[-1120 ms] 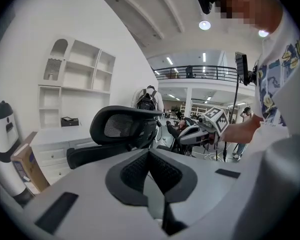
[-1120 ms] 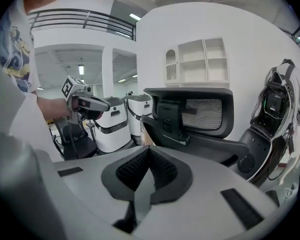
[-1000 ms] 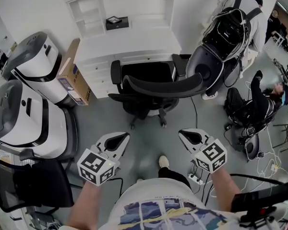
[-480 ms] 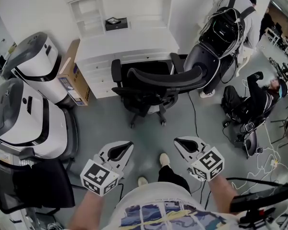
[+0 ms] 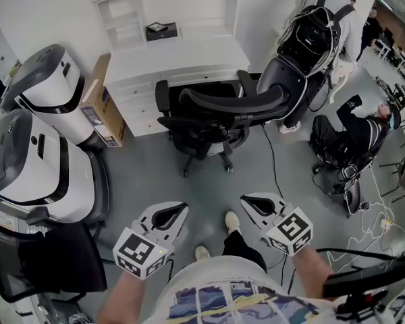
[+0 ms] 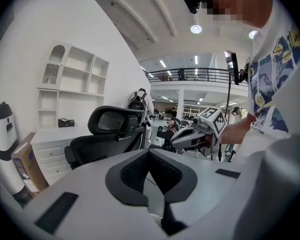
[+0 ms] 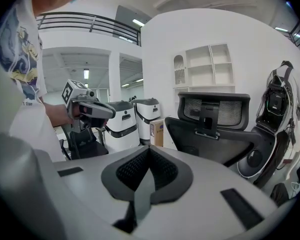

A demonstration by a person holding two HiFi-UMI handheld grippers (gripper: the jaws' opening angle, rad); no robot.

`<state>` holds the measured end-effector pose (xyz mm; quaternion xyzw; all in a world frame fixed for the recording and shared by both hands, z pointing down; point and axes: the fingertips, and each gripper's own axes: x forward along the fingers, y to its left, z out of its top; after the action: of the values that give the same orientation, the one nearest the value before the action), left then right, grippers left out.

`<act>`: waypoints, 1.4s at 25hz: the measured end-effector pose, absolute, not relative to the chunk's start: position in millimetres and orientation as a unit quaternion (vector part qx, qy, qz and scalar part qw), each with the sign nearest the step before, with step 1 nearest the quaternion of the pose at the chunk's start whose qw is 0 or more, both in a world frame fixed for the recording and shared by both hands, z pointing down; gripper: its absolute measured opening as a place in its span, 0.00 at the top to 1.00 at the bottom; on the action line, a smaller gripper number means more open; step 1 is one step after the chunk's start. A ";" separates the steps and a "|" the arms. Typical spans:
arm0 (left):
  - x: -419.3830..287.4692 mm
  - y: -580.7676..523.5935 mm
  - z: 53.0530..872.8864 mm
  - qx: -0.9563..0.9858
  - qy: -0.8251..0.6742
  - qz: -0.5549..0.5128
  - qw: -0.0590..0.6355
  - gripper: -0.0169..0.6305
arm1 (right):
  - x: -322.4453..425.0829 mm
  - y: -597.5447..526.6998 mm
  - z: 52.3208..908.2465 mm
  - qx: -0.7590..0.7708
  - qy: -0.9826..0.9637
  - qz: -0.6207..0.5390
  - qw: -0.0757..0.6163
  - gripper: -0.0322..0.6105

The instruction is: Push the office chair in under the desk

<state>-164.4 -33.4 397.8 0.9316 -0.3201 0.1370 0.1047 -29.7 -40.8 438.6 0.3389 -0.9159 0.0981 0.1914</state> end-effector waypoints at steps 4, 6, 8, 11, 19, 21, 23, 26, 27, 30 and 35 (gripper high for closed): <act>-162.2 -25.5 397.6 0.934 -0.315 0.139 0.095 0.95 | -32.9 -32.5 438.9 0.338 -0.916 0.098 0.192 0.91; -161.6 -21.3 399.0 0.935 -0.312 0.144 0.092 0.95 | -34.7 -28.9 439.7 0.335 -0.917 0.097 0.193 0.91; -161.8 -18.8 400.6 0.935 -0.310 0.147 0.093 0.95 | -35.7 -26.9 439.8 0.333 -0.917 0.095 0.195 0.91; -163.1 -14.6 403.9 0.935 -0.308 0.149 0.097 0.95 | -37.8 -23.4 439.8 0.331 -0.918 0.092 0.198 0.91; -168.4 -6.6 407.5 0.935 -0.305 0.150 0.099 0.95 | -46.5 -15.6 440.9 0.329 -0.918 0.089 0.203 0.91; -170.2 -5.0 409.2 0.935 -0.305 0.152 0.099 0.95 | -49.2 -14.3 442.0 0.328 -0.918 0.087 0.204 0.91; -172.4 -4.8 409.8 0.934 -0.306 0.154 0.100 0.95 | -51.6 -14.0 442.8 0.326 -0.919 0.087 0.205 0.91; -174.8 -4.1 409.6 0.933 -0.308 0.155 0.103 0.95 | -54.6 -13.5 442.9 0.320 -0.921 0.084 0.207 0.91; -175.2 -3.4 409.4 0.933 -0.308 0.155 0.103 0.95 | -55.5 -13.1 442.6 0.319 -0.921 0.083 0.206 0.91; -177.2 -0.9 411.1 0.933 -0.307 0.156 0.104 0.95 | -59.2 -11.7 442.7 0.318 -0.921 0.084 0.206 0.91; -181.0 -0.5 414.3 0.930 -0.315 0.160 0.102 0.95 | -64.8 -14.5 445.0 0.312 -0.924 0.079 0.206 0.91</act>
<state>-181.0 -0.5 414.3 0.9300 -0.3148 0.1599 0.1018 -64.8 -14.5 445.0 0.3119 -0.9241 0.0789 0.2064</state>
